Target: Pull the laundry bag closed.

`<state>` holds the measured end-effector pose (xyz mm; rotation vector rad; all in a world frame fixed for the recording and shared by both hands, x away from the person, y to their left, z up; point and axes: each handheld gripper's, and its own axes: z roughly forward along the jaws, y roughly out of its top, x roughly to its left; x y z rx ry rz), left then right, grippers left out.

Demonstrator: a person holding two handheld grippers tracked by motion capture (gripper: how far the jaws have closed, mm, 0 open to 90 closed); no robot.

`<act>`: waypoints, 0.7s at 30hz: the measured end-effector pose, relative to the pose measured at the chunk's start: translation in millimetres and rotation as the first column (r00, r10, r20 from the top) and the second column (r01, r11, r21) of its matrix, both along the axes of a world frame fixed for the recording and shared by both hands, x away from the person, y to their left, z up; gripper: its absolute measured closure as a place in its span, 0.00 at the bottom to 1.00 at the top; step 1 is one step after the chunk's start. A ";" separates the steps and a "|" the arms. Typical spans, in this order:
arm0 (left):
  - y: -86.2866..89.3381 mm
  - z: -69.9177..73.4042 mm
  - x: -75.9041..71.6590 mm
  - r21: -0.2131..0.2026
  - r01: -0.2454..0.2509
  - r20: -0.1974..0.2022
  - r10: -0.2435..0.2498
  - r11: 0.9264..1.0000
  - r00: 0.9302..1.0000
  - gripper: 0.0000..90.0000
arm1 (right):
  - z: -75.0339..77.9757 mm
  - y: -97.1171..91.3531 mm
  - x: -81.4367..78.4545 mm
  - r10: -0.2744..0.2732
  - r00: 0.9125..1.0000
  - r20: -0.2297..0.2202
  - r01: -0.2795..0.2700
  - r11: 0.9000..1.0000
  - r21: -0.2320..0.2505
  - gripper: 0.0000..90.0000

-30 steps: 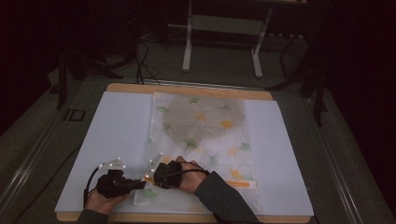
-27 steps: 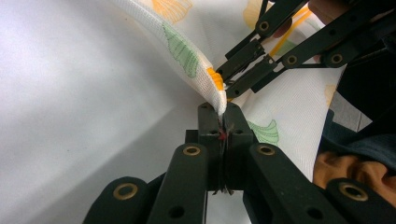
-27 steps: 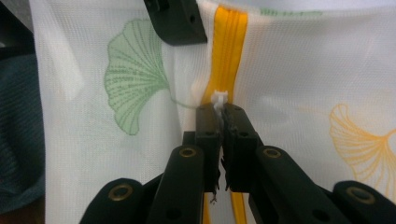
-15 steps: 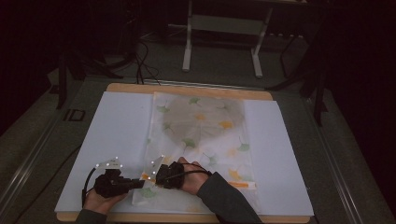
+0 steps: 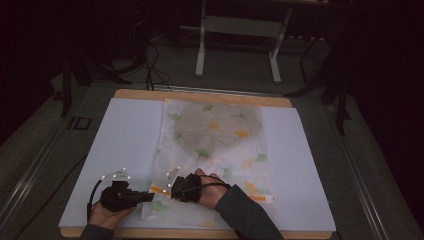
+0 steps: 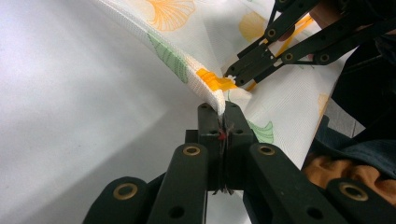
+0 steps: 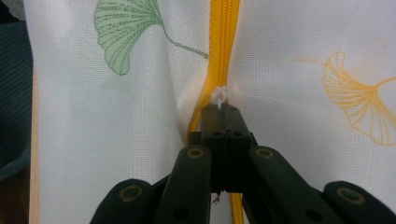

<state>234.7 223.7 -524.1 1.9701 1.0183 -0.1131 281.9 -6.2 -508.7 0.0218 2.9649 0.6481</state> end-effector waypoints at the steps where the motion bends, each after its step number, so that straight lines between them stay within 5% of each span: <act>1: 0.1 0.1 0.0 0.000 0.000 0.000 0.000 1.000 1.000 0.99 | 0.3 -0.2 -0.6 -0.003 1.000 -0.001 0.003 1.000 0.000 1.00; 21: 3.7 0.5 -0.4 -0.003 -0.019 0.003 0.019 1.000 1.000 0.99 | -0.6 -9.5 -0.9 0.001 1.000 0.026 -0.001 1.000 -0.023 1.00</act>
